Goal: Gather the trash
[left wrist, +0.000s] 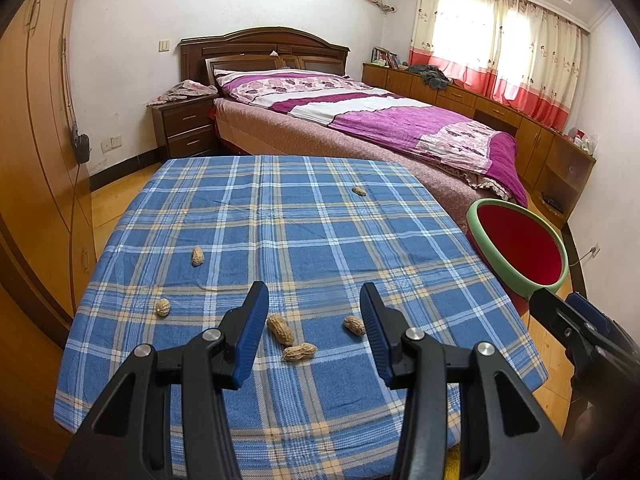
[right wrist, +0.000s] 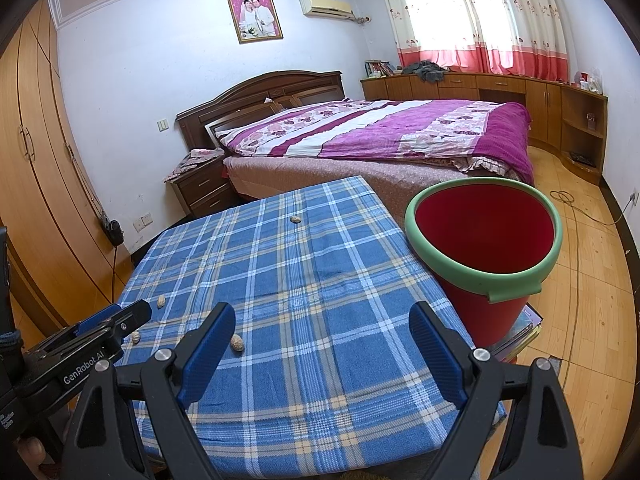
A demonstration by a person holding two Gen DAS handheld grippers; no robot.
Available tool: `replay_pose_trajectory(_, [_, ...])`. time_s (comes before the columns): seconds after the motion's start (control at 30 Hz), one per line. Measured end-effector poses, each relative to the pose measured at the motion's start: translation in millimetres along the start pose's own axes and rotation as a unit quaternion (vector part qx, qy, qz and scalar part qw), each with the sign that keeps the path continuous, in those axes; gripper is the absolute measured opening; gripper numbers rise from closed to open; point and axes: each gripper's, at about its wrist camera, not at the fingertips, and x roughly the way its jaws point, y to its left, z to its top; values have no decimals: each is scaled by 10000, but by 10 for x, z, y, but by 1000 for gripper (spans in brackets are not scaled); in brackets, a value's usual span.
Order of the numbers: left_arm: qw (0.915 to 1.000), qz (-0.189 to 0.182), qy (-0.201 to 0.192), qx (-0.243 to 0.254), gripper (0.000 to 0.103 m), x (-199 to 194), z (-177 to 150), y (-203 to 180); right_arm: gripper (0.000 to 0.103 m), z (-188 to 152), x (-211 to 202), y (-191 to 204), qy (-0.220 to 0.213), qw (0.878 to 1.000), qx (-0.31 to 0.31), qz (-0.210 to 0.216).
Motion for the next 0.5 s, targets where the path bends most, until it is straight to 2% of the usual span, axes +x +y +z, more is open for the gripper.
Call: replay_pose_trajectory(0.5, [10000,49,4,16,48,19,-3,33,90,-9,1,3,18,10000,4,0])
